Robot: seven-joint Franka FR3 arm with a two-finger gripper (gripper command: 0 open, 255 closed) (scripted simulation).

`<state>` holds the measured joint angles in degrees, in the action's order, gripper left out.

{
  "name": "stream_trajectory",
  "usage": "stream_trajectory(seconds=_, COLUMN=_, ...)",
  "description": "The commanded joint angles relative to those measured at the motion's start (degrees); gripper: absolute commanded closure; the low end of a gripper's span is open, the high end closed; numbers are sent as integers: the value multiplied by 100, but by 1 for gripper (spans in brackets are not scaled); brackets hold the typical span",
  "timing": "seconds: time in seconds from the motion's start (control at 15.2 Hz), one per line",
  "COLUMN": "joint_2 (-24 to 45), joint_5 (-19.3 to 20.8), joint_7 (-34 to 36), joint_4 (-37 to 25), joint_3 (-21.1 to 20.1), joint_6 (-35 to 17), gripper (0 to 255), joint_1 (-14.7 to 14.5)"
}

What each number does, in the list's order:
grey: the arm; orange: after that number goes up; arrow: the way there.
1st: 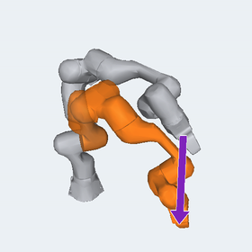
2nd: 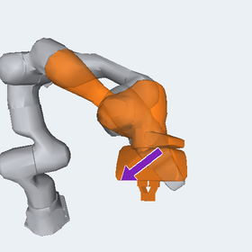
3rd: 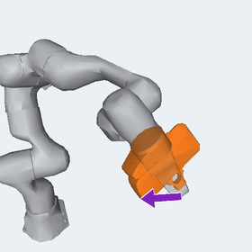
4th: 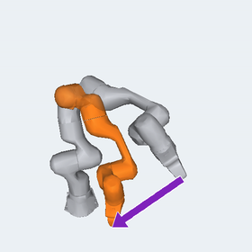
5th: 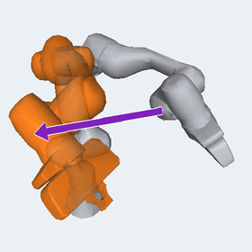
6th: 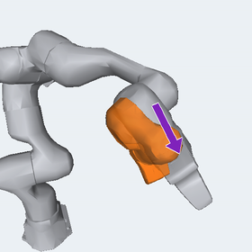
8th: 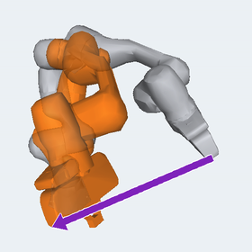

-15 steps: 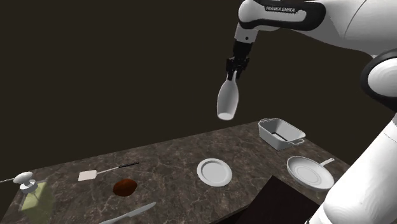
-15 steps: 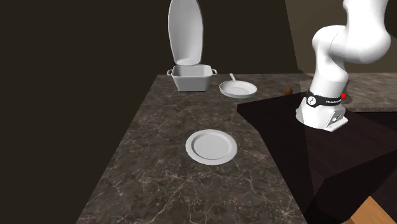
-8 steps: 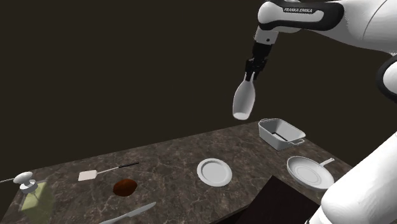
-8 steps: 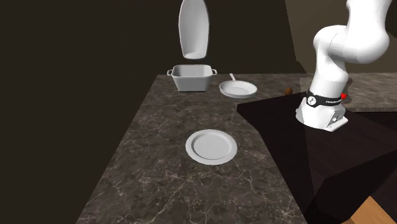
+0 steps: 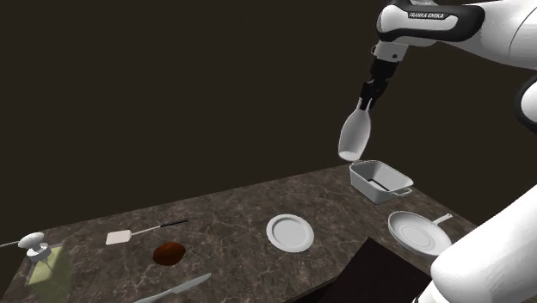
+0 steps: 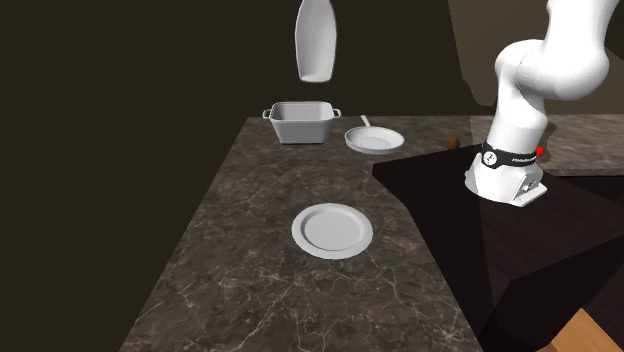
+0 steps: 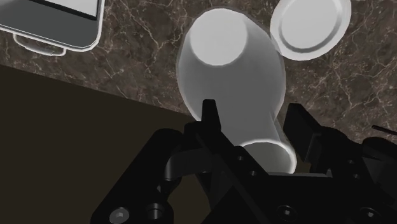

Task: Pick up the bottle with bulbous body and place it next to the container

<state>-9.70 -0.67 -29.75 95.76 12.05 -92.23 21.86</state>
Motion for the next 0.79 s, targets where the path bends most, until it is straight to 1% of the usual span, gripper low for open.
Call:
stream_trajectory(seconds=0.0, joint_2=19, joint_5=-7, joint_7=-294, joint_4=-6, joint_3=173, joint_6=-7, gripper=255, joint_1=113)
stream_trajectory(seconds=0.46, joint_2=273, joint_5=-94, joint_7=-1280, joint_4=-321, joint_3=771, joint_6=99, gripper=255, joint_1=501)
stream_trajectory(seconds=0.73, joint_2=167, joint_5=-59, joint_7=-1270, joint_4=108, joint_3=757, joint_6=-230, gripper=255, joint_1=500)
